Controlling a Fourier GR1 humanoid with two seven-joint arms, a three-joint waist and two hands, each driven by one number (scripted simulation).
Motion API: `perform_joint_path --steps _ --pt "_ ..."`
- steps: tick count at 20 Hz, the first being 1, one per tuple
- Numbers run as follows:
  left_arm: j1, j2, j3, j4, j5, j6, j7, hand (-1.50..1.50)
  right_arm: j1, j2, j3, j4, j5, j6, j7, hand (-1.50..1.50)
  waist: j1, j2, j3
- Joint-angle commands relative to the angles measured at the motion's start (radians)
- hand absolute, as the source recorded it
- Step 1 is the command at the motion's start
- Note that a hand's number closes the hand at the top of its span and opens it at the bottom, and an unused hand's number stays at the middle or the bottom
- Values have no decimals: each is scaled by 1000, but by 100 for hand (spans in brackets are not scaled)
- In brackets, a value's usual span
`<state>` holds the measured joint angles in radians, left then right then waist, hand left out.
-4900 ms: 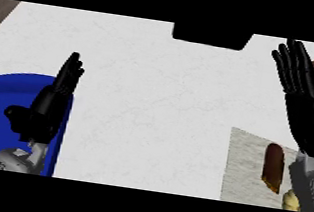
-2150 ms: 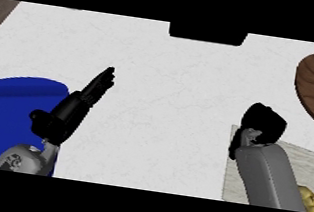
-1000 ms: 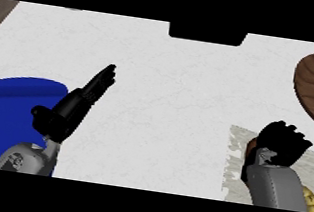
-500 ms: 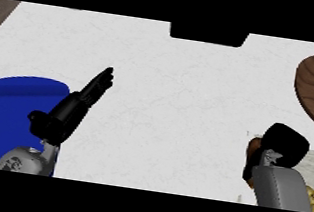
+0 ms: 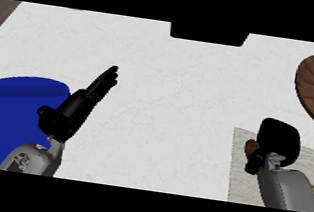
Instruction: Pick the sweet potato from the placemat and place it in the bowl
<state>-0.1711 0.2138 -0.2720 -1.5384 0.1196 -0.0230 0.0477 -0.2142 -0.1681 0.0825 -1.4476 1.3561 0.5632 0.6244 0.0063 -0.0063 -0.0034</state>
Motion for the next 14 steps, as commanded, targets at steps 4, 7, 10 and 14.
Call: perform_joint_path --steps 4,7,10,14 --pt "5 8 4 -1 5 -11 -6 0 42 -100 237 -114 -205 20 -602 150 17 -7 10" --pt "15 11 14 0 4 -4 -7 0 86 -270 240 -193 -263 -29 -848 150 -22 -6 8" --pt "47 26 30 -6 13 -13 -28 0 133 -442 114 -255 -293 -207 -1029 150 -37 -3 7" --pt "83 24 14 -42 -9 6 -11 0 205 -496 -121 -261 -457 -351 -1196 150 -41 -3 7"
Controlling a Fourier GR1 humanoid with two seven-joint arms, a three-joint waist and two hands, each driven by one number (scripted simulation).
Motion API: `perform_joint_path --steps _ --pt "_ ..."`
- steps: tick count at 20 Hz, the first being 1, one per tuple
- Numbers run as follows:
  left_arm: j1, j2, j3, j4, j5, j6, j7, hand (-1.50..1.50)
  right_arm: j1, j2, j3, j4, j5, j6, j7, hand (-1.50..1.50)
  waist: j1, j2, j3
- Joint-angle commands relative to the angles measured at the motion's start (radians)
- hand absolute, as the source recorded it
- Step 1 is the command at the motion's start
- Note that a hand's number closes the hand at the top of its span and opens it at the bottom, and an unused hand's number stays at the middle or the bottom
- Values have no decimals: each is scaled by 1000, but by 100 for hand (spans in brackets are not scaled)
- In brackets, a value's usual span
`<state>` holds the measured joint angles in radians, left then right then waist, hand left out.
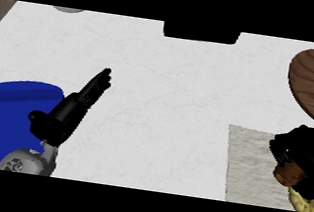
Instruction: Pick the sweet potato from the placemat and place it in the bowl
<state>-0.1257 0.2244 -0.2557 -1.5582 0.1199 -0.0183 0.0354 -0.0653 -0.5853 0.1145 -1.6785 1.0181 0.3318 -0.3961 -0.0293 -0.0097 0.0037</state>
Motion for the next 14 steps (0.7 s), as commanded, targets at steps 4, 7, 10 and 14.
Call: perform_joint_path --steps 4,7,10,14 --pt "28 -13 -13 8 -23 8 -33 0 23 -48 -349 -27 -391 -43 -271 150 -13 2 -3" --pt "-3 38 40 -15 22 -40 6 0 3 -78 -488 77 -553 44 -328 150 6 6 -3" --pt "3 11 2 -46 2 -37 18 0 -85 -94 -536 210 -619 123 -282 150 33 11 -3" --pt "-10 -3 13 -60 3 -53 44 0 -250 -135 -516 369 -567 103 -216 150 43 12 -3"
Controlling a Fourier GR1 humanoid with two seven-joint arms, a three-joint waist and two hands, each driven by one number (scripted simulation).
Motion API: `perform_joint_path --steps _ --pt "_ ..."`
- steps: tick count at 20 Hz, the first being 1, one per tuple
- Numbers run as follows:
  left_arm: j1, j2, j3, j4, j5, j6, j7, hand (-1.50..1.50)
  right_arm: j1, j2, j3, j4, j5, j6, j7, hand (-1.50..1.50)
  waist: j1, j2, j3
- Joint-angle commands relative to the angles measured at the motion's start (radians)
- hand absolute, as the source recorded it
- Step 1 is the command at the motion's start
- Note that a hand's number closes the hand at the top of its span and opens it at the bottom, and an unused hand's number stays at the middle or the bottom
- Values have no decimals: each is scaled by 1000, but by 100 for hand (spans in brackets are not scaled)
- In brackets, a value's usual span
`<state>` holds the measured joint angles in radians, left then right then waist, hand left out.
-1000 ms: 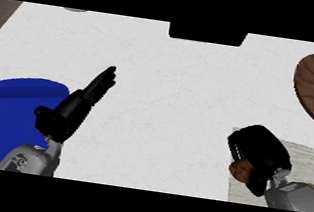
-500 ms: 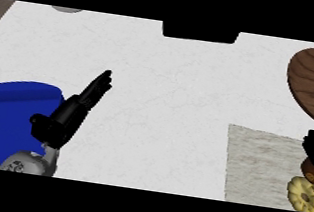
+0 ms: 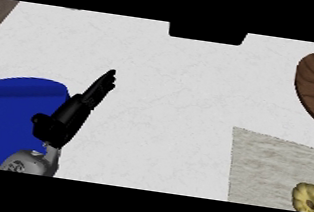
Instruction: Pick the sweet potato from the placemat and place it in the bowl
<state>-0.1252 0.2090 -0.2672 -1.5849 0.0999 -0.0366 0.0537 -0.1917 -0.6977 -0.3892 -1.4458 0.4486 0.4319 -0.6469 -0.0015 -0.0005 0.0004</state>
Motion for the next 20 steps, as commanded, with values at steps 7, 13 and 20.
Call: perform_joint_path --steps 7,13,20 --pt "-49 -34 13 64 -20 -40 -34 0 -269 -43 10 448 191 -293 -108 150 30 13 1" --pt "-58 -51 3 -5 -36 -17 47 0 -430 -76 5 789 265 -464 -246 150 44 14 3" --pt "-24 -41 -10 26 -46 -53 -27 0 -506 -103 156 992 420 -297 -115 150 76 25 3"
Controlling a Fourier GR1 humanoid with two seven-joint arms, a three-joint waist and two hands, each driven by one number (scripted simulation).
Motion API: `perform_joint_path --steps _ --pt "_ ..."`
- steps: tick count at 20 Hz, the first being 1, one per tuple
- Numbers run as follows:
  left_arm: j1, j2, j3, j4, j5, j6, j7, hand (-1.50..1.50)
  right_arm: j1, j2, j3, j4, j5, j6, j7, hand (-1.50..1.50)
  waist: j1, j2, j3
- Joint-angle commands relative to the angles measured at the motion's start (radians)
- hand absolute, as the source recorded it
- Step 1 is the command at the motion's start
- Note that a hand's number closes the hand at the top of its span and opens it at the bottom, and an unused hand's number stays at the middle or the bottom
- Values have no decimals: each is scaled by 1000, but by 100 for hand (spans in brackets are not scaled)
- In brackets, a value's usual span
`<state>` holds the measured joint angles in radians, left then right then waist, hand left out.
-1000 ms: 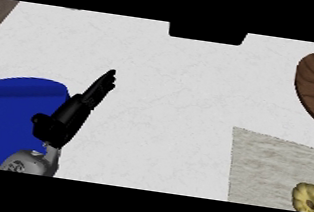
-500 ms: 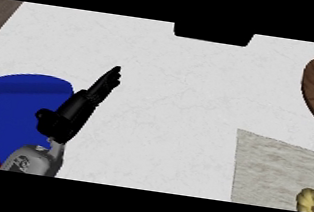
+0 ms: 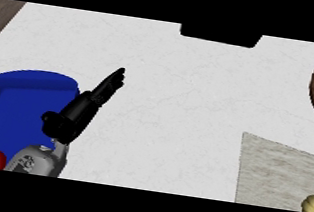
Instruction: Pick the sweet potato from the placemat and place it in the bowl
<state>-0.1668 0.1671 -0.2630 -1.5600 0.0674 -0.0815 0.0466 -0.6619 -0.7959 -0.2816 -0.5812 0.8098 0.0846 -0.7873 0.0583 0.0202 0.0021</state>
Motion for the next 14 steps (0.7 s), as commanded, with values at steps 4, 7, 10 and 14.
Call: perform_joint_path --steps 4,7,10,14 --pt "-7 -8 12 -15 2 6 24 0 -98 -14 61 231 56 141 -112 -150 2 0 2" --pt "-19 0 13 6 7 -21 13 0 -143 -9 13 287 18 128 -181 -150 4 5 3" --pt "-38 6 40 7 9 -13 28 0 -208 -33 -38 325 -23 151 -164 -150 1 2 3" --pt "-1 21 51 6 24 -35 -11 0 -232 -51 -150 393 -127 183 -110 -150 5 6 3"
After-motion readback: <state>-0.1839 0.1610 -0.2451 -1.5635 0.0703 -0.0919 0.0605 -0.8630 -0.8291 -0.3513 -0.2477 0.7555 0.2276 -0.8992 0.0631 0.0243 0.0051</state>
